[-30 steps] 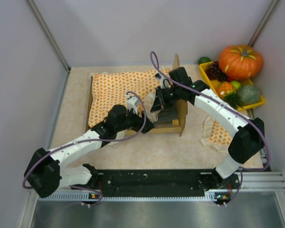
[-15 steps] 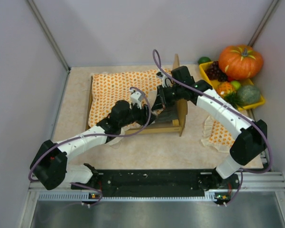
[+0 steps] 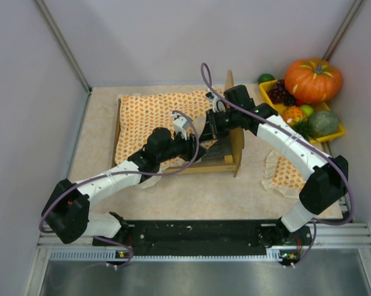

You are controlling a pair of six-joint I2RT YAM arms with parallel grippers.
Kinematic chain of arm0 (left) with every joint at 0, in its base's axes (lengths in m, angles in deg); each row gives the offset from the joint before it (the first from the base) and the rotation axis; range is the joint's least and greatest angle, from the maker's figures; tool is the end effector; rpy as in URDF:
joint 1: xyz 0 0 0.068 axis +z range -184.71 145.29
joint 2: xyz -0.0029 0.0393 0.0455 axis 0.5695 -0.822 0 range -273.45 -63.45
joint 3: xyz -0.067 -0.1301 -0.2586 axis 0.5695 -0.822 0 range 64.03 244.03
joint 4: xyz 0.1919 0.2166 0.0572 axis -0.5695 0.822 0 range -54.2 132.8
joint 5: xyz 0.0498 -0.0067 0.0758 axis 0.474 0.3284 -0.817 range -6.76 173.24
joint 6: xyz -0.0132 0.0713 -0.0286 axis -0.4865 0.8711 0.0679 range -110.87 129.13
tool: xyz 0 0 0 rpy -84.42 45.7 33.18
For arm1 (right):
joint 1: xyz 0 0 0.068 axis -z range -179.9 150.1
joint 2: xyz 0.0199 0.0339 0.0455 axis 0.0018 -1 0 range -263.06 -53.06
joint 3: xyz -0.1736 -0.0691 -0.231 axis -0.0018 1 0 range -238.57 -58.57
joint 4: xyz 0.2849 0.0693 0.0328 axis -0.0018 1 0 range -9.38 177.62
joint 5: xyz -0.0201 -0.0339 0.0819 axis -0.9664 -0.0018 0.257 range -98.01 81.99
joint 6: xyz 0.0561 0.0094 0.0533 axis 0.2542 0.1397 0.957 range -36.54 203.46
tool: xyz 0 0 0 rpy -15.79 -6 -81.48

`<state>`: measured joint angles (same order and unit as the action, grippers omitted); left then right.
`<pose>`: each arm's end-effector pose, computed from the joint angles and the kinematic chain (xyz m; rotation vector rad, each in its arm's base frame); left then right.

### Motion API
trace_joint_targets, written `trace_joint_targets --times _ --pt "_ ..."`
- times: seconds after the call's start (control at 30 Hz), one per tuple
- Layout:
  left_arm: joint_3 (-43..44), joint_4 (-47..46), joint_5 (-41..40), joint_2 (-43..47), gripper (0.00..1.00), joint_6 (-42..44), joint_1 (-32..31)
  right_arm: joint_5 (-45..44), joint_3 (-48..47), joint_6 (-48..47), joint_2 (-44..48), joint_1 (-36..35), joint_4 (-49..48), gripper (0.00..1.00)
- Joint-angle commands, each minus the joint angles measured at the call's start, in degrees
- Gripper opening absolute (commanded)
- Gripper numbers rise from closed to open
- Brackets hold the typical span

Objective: Set up the pet bed

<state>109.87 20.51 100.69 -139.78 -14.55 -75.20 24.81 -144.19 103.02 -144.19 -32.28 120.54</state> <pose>0.2583 -0.2466 0.2677 0.5102 1.8921 -1.0435 0.3200 0.2457 0.3427 -0.5708 2.4158 1.0948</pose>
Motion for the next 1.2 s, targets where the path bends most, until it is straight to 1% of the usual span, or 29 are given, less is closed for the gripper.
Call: trace_joint_targets --times 0.0,0.07,0.13,0.23,0.3,0.37,0.43,0.57,0.7,0.83,1.17 --pt "-1.8 3.1 -4.1 5.4 0.57 0.8 0.0 0.3 -2.0 -0.6 1.7 1.1 -1.3 0.0" --pt "-3.7 5.3 -7.2 10.0 0.62 1.2 0.0 0.2 -1.9 -0.7 1.7 1.4 -1.3 0.0" --pt "-5.3 8.3 -8.5 14.5 0.64 1.2 0.0 0.2 -1.9 -0.8 1.6 1.4 -1.3 0.0" --pt "-7.0 7.0 -7.5 18.9 0.65 -0.8 0.0 0.3 -1.7 -0.8 1.6 1.4 -1.3 0.0" --pt "-7.4 4.7 -4.4 19.6 0.65 -3.2 0.0 0.2 -1.7 -0.8 1.6 1.6 -1.3 0.0" --pt "-6.9 0.8 -2.2 18.6 0.65 -4.6 -0.1 0.2 -1.8 -0.8 1.6 1.6 -1.3 0.0" --pt "-5.9 -2.4 0.5 15.8 0.65 -5.4 0.0 0.4 -2.0 -0.8 1.6 1.6 -1.3 0.0" --pt "-3.4 -5.7 3.1 10.3 0.65 -5.3 -0.2 0.2 -2.1 -0.7 1.8 1.7 -1.3 0.0" --pt "-2.3 -8.1 3.1 5.9 0.64 -5.0 -0.2 0.3 -2.2 -0.5 2.0 1.7 -1.3 0.0" --pt "-2.2 -9.3 1.4 4.4 0.64 -4.0 -0.1 0.4 -2.0 -0.2 2.5 1.7 -1.3 0.0" --pt "-0.2 -11.2 1.1 0.6 0.61 -3.1 -0.1 0.1 -1.1 -0.3 3.5 1.6 -1.3 0.0"
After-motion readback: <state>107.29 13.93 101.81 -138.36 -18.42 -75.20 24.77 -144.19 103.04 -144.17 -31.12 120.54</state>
